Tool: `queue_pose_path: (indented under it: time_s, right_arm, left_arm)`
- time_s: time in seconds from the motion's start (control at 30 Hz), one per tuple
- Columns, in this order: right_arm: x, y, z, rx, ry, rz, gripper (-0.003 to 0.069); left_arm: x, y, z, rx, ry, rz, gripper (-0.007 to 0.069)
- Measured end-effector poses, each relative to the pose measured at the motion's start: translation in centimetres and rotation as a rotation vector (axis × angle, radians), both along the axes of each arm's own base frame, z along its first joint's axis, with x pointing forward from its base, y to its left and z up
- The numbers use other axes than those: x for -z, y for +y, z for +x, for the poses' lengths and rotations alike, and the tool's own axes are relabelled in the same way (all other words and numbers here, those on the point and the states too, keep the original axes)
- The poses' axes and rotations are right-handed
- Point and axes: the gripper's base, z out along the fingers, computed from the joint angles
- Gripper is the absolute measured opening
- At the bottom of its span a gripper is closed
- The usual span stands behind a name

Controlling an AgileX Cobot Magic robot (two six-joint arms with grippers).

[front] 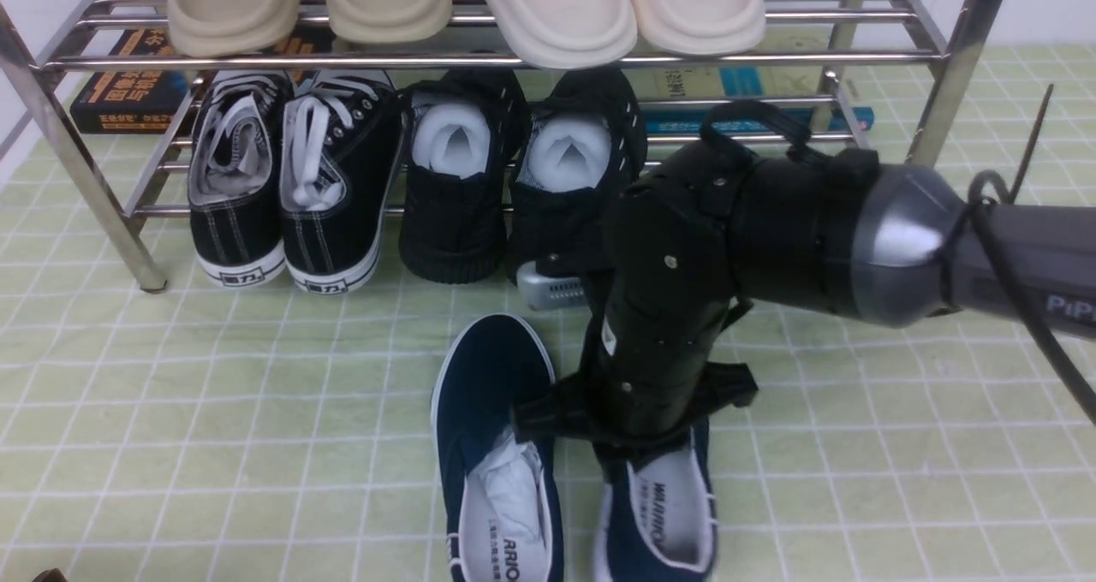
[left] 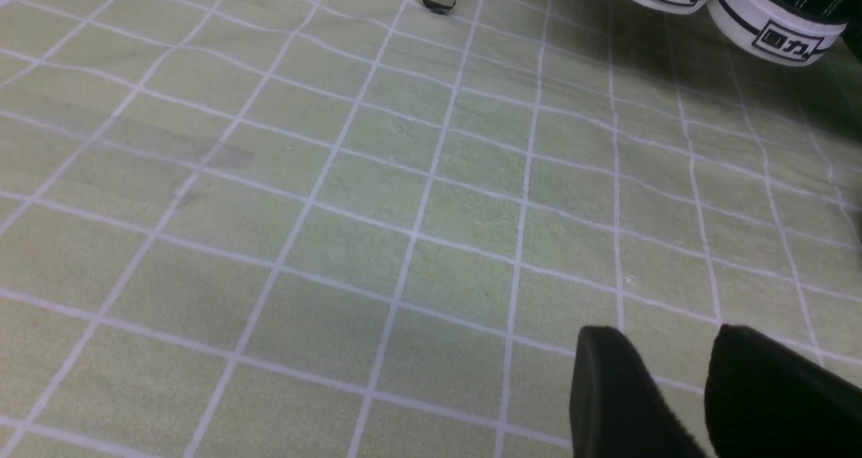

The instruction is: Take the shoes off the shelf with your hand from the green coffee tablecloth.

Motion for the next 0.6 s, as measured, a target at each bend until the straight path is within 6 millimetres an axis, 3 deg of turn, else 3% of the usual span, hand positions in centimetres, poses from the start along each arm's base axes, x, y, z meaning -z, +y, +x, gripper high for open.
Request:
queue_pose_path:
  time_s: [0.3, 0.43, 0.47, 0.5, 0.53, 0.6]
  right_arm:
    - [-0.16, 0.41, 0.4, 0.007, -0.044, 0.048, 0.012]
    - [-0.07, 0.2, 0.15, 0.004, -0.016, 0.023, 0.0202]
    - [-0.07, 0.11, 0.06, 0.003, -0.005, 0.012, 0.0254]
    - [-0.06, 0.1, 0.04, 0.003, -0.003, 0.011, 0.026]
    - [-0.2, -0.01, -0.09, -0.004, 0.012, -0.004, 0.0326]
    - [-0.55, -0.12, -0.25, -0.034, 0.027, -0.024, 0.0365]
  left_arm:
    - [0.0, 0.0, 0.0, 0.0, 0.0, 0.0, 0.0242]
    - [0.0, 0.0, 0.0, 0.0, 0.0, 0.0, 0.0242]
    - [0.0, 0.0, 0.0, 0.0, 0.0, 0.0, 0.0242]
    - [0.0, 0.0, 0.0, 0.0, 0.0, 0.0, 0.0242]
    - [0.0, 0.0, 0.0, 0.0, 0.0, 0.0, 0.0242]
    - [0.0, 0.0, 0.0, 0.0, 0.0, 0.0, 0.0242]
